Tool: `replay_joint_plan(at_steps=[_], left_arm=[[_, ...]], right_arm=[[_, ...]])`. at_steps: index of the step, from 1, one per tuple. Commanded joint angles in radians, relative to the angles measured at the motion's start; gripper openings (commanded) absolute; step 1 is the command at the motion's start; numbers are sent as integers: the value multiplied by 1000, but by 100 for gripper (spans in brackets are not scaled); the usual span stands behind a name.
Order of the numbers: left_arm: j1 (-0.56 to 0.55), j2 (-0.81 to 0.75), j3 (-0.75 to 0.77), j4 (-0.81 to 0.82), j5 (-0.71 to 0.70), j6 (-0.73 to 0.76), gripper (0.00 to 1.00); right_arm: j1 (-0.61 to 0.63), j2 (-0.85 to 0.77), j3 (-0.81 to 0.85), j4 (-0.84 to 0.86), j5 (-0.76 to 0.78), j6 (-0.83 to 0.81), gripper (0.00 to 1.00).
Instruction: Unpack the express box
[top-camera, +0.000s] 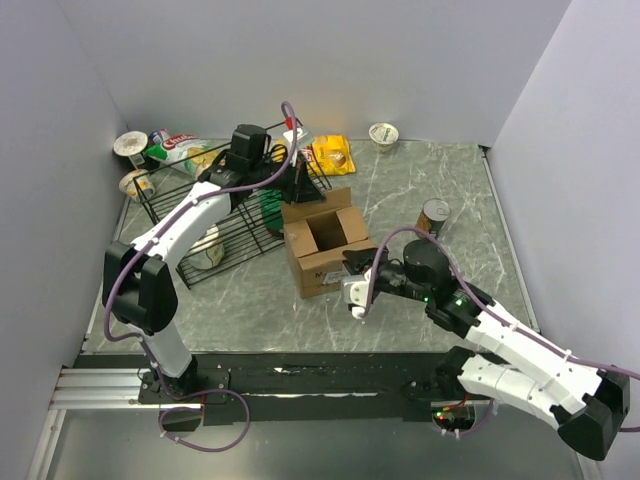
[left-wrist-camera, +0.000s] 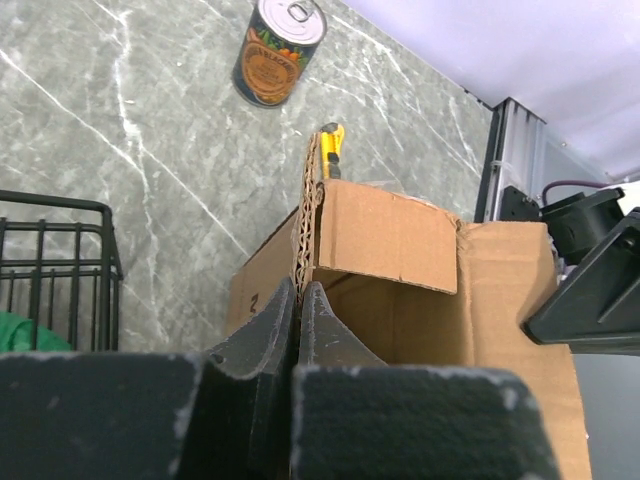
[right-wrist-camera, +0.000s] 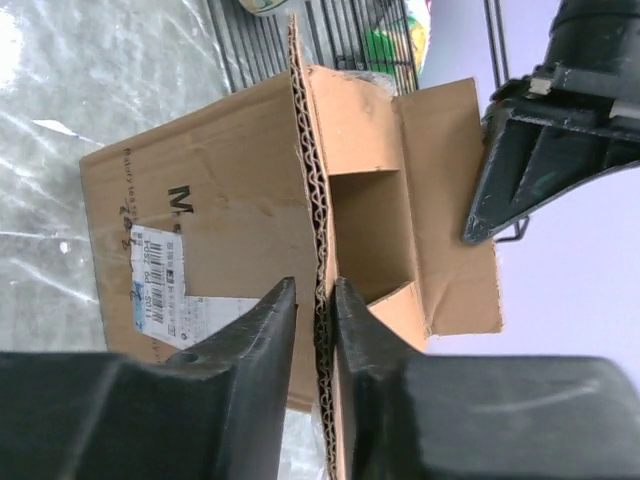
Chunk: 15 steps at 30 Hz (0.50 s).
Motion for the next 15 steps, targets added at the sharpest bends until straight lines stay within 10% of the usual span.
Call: replay_joint_plan(at_steps=[1, 15], left_arm=[[6, 30, -15, -4, -20, -32, 1], [14, -32, 25, 14, 86, -36, 1]], right_arm=[[0, 6, 5, -194, 25, 68, 38], [-63, 135, 534, -567, -55, 423, 70]])
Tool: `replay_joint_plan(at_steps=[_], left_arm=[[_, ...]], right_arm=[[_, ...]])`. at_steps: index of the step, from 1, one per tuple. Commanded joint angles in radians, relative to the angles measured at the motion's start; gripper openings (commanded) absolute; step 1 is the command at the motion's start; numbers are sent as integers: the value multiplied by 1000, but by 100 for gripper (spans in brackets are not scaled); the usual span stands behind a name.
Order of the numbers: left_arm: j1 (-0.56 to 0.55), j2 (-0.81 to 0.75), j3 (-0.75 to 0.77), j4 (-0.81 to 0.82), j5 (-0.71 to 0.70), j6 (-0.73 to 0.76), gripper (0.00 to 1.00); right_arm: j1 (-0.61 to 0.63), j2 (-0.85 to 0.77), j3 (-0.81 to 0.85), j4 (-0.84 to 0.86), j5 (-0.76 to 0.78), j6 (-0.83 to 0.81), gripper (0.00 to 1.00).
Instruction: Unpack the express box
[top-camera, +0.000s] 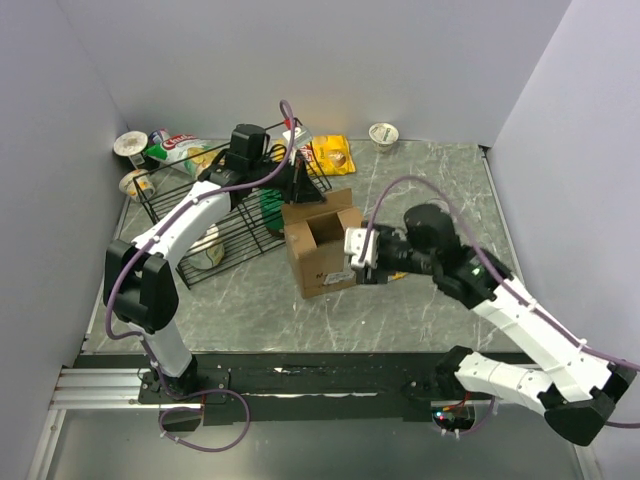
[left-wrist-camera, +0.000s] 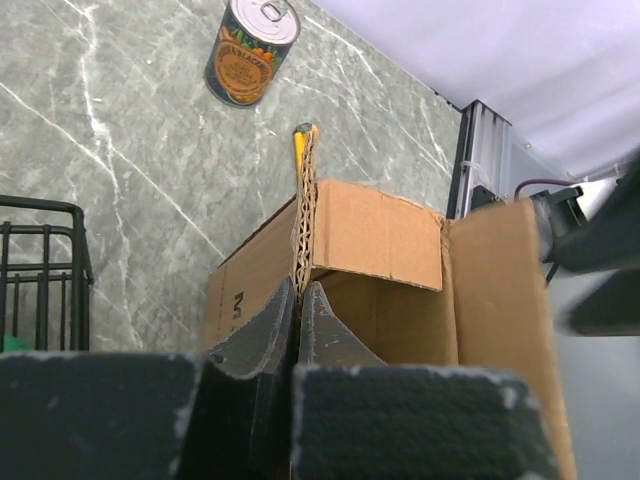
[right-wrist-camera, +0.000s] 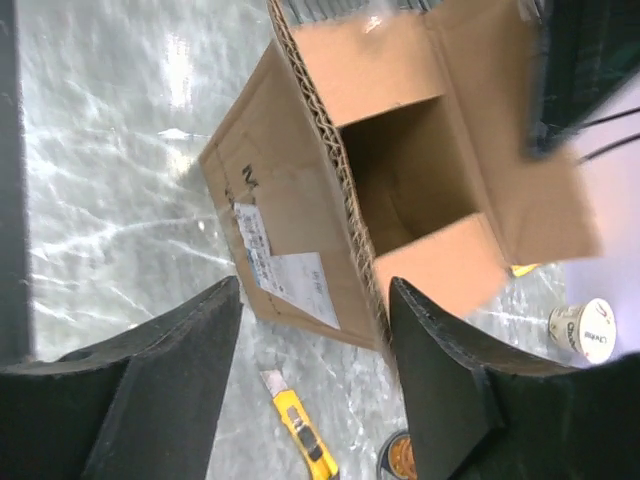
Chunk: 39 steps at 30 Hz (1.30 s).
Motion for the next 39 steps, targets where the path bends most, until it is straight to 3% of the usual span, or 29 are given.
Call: replay_joint_plan(at_steps=[1, 5, 8, 13, 16, 19, 29, 31, 35, 36, 39], left_arm=[[4, -46, 26, -3, 15, 21, 1], [0, -59, 26, 3, 18, 13, 1], [-8, -68, 26, 9, 18, 10, 1], [-22, -91, 26, 0, 12, 22, 1], [-31, -103, 17, -4, -2, 22, 1], [-32, -114, 3, -4, -33, 16, 1], [-28, -131, -13, 55, -45, -59, 1], [-28, -147, -29, 78, -8, -80, 1], [-31, -177, -150, 215, 207, -180, 3], [-34, -184, -177, 308, 238, -209, 4], [-46, -221, -263, 381, 295, -280, 7]], right_arm=[[-27, 33, 229, -125, -62, 82, 72], [-67, 82, 320, -50, -88, 118, 74], [-67, 140, 292, 71, -49, 144, 73], [-67, 296, 271, 217, 20, 239, 67], [-59, 356, 287, 180, 13, 224, 61], [-45, 308, 262, 162, 10, 206, 60], [45, 27, -96, 48, -4, 95, 61], [50, 24, -157, 82, 4, 89, 62], [60, 47, -205, 160, 37, 63, 64], [63, 51, -210, 166, 42, 53, 64], [65, 45, -254, 186, 71, 11, 64]])
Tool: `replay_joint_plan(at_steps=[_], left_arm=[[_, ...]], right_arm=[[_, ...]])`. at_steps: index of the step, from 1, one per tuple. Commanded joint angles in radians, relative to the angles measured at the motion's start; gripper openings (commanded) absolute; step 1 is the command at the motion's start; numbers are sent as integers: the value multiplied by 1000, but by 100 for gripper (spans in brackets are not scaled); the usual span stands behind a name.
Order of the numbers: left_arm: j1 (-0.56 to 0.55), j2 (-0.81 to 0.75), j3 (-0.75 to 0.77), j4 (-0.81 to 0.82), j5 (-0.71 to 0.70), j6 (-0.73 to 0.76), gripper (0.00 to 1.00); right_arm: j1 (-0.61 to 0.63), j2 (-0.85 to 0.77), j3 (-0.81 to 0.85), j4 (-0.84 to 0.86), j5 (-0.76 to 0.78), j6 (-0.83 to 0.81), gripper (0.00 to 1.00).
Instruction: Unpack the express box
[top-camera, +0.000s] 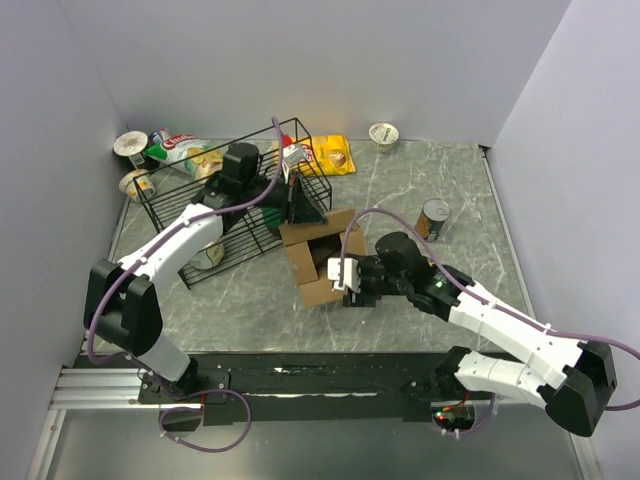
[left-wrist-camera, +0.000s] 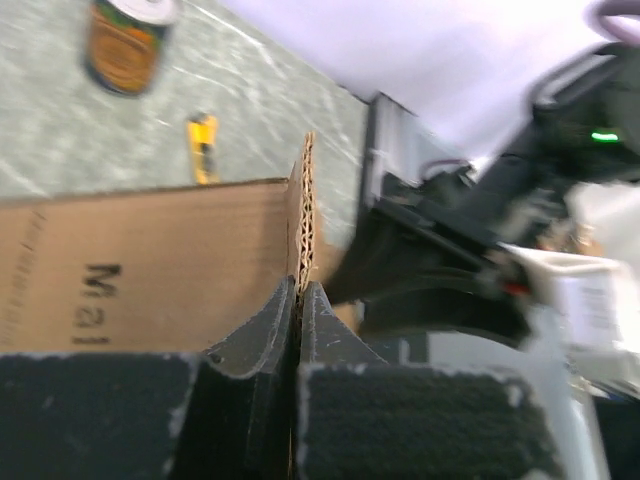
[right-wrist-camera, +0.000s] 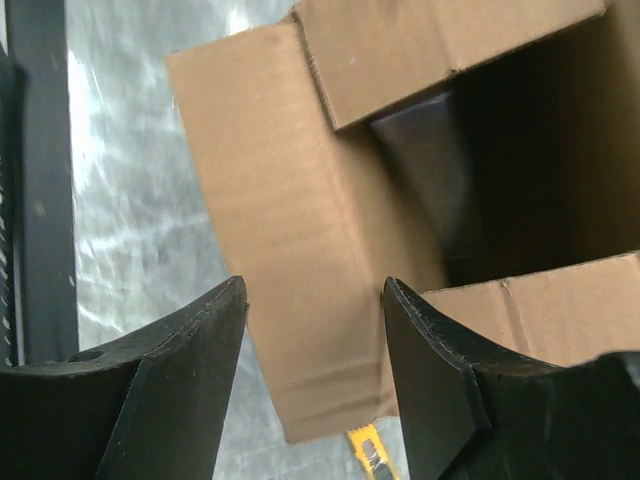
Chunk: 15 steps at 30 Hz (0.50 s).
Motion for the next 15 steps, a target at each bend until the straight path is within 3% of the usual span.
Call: replay_joint_plan(at_steps=[1, 10, 15], left_arm=[[-13, -77, -68, 213, 181, -112, 7], [4, -18, -79, 272, 191, -184, 8], [-1, 116, -45, 302, 234, -274, 41]], right_arm=[[4, -20, -70, 48, 70, -52, 64], [4, -54, -88, 65, 91, 19, 64], [-15, -77, -88, 44, 122, 68, 65]])
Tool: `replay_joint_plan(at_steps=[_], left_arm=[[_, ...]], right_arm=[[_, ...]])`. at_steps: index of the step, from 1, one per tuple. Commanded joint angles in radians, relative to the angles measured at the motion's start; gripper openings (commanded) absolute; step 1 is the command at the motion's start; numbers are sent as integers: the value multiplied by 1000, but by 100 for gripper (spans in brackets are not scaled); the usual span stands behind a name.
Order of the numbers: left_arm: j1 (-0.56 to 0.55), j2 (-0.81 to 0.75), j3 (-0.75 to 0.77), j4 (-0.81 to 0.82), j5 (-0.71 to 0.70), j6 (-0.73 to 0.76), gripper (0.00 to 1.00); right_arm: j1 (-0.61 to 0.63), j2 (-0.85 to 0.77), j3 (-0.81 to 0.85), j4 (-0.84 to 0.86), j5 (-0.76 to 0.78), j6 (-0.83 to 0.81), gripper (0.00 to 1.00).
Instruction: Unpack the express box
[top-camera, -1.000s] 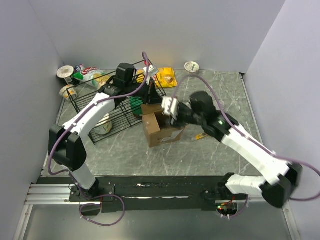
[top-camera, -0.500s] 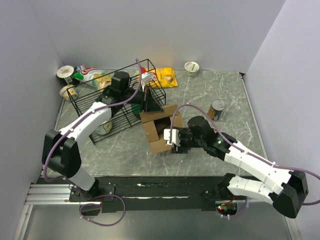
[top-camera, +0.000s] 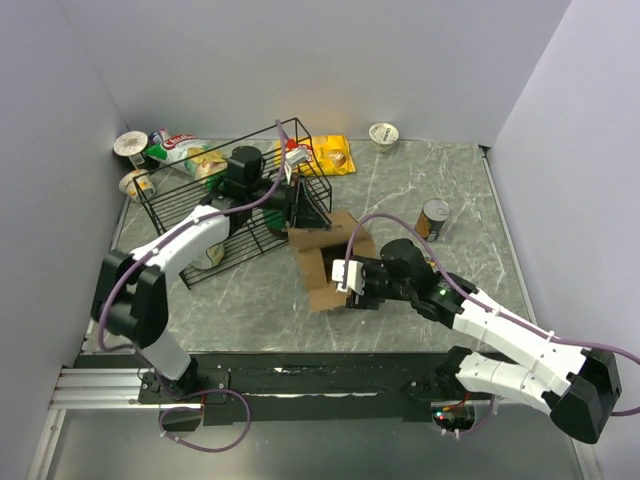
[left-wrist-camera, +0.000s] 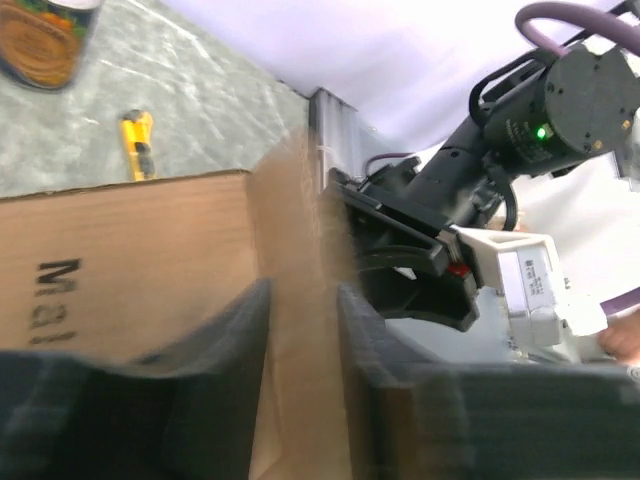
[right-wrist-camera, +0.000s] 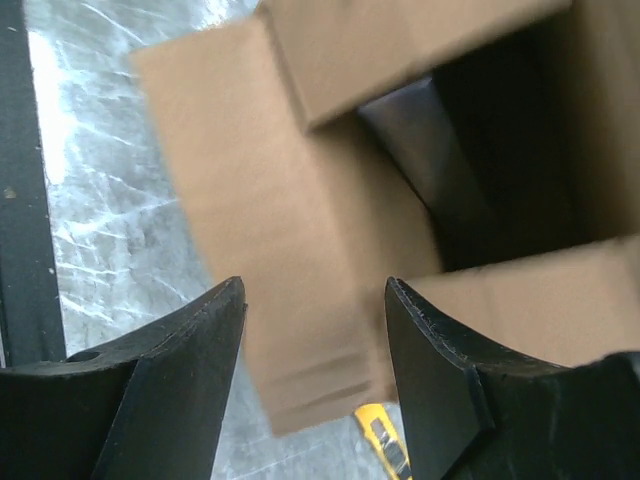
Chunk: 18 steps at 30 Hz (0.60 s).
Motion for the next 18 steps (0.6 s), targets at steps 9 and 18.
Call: replay_joint_plan(at_steps=[9, 18], left_arm=[[-35, 129, 284, -197, -84, 164, 63], [-39, 100, 218, -492, -664, 482, 70]], right_arm=[[-206, -79, 21, -96, 11, 197, 65], [-461, -105, 21, -147, -108, 363, 69]])
